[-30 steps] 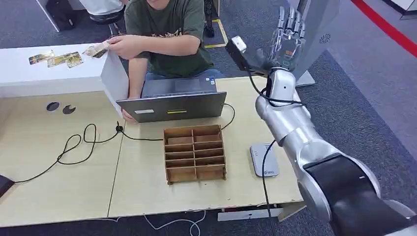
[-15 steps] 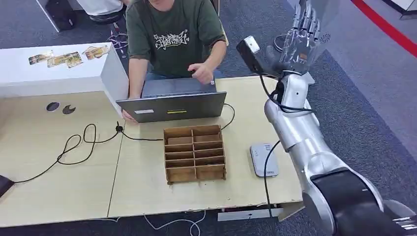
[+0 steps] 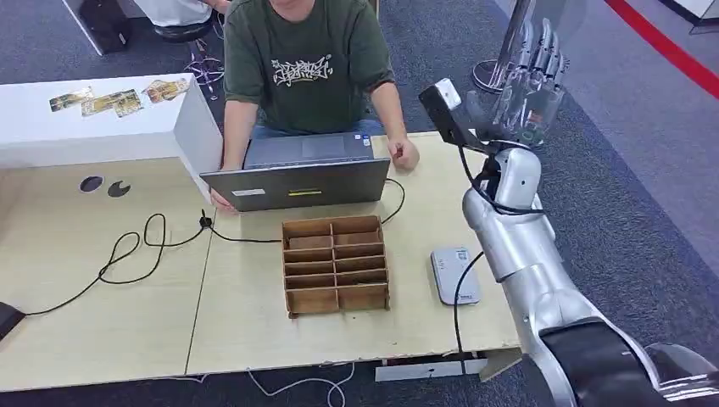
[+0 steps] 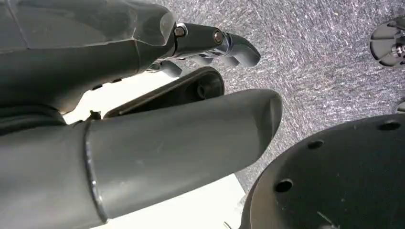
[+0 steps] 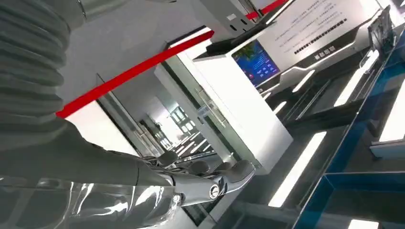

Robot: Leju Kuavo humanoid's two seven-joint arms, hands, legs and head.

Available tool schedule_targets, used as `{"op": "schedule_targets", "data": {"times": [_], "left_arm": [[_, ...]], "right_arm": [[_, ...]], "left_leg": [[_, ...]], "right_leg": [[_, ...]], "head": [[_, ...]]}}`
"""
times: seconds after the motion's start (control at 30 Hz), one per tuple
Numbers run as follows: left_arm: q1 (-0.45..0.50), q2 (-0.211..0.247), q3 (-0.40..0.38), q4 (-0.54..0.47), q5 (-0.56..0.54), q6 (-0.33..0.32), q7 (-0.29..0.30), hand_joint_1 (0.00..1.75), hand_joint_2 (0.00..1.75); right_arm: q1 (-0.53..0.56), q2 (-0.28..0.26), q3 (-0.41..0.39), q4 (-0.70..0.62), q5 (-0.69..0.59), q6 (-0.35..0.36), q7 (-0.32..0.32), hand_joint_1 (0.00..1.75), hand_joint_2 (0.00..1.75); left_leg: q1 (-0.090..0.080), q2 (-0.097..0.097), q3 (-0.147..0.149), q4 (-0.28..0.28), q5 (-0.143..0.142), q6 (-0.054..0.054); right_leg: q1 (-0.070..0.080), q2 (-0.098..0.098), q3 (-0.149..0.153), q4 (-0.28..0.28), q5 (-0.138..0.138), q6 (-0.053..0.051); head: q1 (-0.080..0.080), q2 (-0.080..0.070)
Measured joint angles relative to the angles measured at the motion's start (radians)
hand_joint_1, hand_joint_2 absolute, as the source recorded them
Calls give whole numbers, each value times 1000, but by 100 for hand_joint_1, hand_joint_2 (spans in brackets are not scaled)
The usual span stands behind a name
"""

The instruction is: Pass the card to the sensor for recognition and then transmit it.

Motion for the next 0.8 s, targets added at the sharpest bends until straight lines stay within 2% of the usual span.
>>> {"op": "schedule_targets", "data": {"times": [0.2, 0.33, 0.4, 0.8], "left_arm": [[3, -3, 2, 0, 6, 1, 0, 0, 0], [13, -14, 8, 0, 35, 8, -12, 0, 0], [17, -18, 12, 0, 42, 8, -15, 0, 0], [22, -34, 29, 0, 69, 12, -23, 0, 0]], "right_arm": [[41, -2, -22, -42, -4, 0, -13, 0, 175], [216, -7, -95, -209, -35, 0, -75, 0, 175], [259, -7, -106, -251, -39, 0, -99, 0, 175], [407, 0, -115, -404, -45, 0, -130, 0, 175]], "left_leg": [[0, 0, 0, 0, 0, 0], [0, 0, 0, 0, 0, 0], [0, 0, 0, 0, -1, 0], [0, 0, -1, 0, -1, 0]], "right_leg": [[0, 0, 0, 0, 0, 0], [0, 0, 0, 0, 0, 0], [0, 0, 0, 0, 0, 0], [0, 0, 0, 0, 0, 0]], "head": [[0, 0], [0, 0], [0, 0], [0, 0]]}}
